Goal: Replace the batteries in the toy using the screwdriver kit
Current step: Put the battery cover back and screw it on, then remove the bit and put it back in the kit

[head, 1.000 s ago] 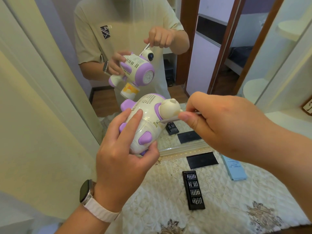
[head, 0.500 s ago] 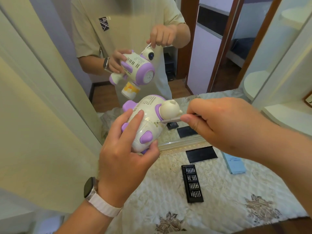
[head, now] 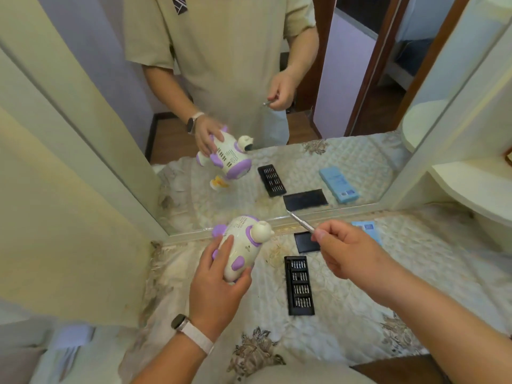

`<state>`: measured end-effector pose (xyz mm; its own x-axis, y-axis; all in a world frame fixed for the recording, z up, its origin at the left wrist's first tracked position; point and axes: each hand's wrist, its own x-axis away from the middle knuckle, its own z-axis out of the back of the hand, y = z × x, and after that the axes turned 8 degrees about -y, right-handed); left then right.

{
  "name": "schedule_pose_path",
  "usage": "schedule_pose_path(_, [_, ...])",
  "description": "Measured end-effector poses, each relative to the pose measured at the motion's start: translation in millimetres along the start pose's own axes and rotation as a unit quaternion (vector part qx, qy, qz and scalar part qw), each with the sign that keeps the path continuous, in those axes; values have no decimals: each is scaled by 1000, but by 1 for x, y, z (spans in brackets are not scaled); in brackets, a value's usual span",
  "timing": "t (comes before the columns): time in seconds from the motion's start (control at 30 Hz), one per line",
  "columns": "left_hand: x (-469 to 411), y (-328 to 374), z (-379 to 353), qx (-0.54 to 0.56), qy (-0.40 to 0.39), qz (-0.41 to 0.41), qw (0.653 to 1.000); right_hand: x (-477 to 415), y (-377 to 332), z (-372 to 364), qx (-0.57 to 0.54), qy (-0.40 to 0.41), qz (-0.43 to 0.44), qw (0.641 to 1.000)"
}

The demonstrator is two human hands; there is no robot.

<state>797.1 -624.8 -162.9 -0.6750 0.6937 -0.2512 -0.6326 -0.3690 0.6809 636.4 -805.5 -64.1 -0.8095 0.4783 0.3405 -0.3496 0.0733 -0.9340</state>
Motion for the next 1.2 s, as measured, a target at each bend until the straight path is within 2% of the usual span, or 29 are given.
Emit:
schedule_pose_path(0.17, [19,-42,-45,-27,-53,74,995,3,41,2,-99,-4,-82,992])
schedule_pose_path(0.33, [27,-70,-77,-65,-57,83,993,9,66,17,-131,3,-121,984])
schedule_pose_path(0.5, [39,-75,-97,-78,-97,98,987,14,81,34,-132,8,-144,981])
schedule_pose_path(0.67, [46,-62,-103,-114,-75,123,983,13,90,45,-139,-10,-149,979])
schedule_pose_path(0.93, [56,-30,-94,-166,-96,193,962,-3,95,54,-160,-65,-141,975])
schedule_pose_path(1.07, [68,-8,-92,-135,-86,238,958,-7,94,61,-162,-96,-129,974])
schedule_pose_path(1.2, [68,28,-91,-48,-48,260,963,-10,90,68,-152,-133,-121,972])
